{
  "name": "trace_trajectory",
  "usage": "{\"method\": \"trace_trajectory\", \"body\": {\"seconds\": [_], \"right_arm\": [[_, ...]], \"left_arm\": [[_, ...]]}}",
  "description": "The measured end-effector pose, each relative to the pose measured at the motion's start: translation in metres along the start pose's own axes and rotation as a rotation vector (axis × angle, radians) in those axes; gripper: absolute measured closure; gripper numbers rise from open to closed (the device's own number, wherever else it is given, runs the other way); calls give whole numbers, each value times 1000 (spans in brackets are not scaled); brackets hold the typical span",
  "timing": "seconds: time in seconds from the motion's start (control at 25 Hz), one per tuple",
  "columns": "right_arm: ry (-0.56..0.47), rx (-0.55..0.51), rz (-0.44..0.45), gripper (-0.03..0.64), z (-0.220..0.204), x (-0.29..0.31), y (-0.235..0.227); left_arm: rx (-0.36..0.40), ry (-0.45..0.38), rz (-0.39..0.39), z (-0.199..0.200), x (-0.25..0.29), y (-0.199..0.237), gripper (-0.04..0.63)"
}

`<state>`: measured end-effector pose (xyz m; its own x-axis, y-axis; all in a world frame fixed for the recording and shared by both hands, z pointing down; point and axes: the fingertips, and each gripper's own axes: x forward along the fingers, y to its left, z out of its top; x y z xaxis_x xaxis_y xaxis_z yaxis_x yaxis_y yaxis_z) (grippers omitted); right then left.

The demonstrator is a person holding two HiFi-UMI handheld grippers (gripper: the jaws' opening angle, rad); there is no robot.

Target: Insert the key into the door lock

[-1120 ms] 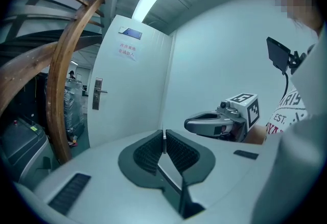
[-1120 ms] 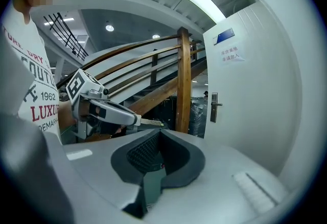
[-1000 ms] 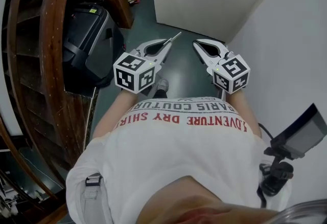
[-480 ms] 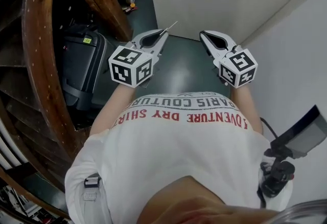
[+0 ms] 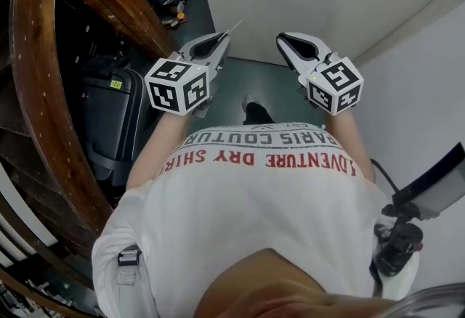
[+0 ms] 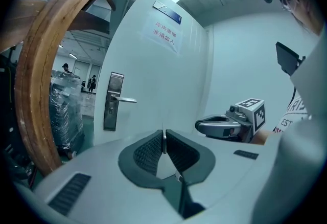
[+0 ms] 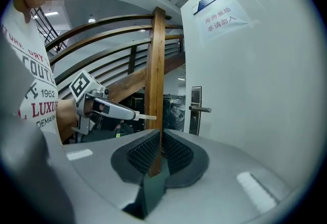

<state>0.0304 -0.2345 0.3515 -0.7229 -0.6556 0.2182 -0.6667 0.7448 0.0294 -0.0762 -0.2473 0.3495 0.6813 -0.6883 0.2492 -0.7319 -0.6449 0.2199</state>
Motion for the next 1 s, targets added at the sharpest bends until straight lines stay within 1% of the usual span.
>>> {"method": "trace_trajectory", "body": {"seconds": [0.2, 0.32, 0.4, 0.52, 0.68, 0.76, 0.84, 0.88, 1.0], "right_arm": [[4, 11, 14, 614, -1, 45, -55], [18, 15, 40, 612, -7, 81, -81], [8, 17, 41, 604, -10, 104, -100], [-11, -5, 23, 569, -5, 133, -131], [-27, -77, 17, 513, 22, 172, -169], [-39, -110, 3, 472, 33, 190, -186], [-39, -132, -22, 431, 37, 205, -202], [-35, -139, -31, 419, 38, 212, -209], [-37, -133, -28, 416, 40, 231, -222]], "left_arm": [[-15, 3, 24, 14, 45, 40, 573], [-44, 23, 50, 13, 69, 68, 572], [-58, 32, 64, 9, 83, 86, 572], [-84, 41, 79, 3, 101, 110, 572], [-137, 32, 92, 8, 120, 138, 572], [-139, 29, 112, 7, 125, 151, 573], [-121, 35, 133, 5, 130, 160, 572], [-119, 36, 133, 4, 132, 163, 572], [-142, 26, 115, 6, 138, 170, 572]]}}
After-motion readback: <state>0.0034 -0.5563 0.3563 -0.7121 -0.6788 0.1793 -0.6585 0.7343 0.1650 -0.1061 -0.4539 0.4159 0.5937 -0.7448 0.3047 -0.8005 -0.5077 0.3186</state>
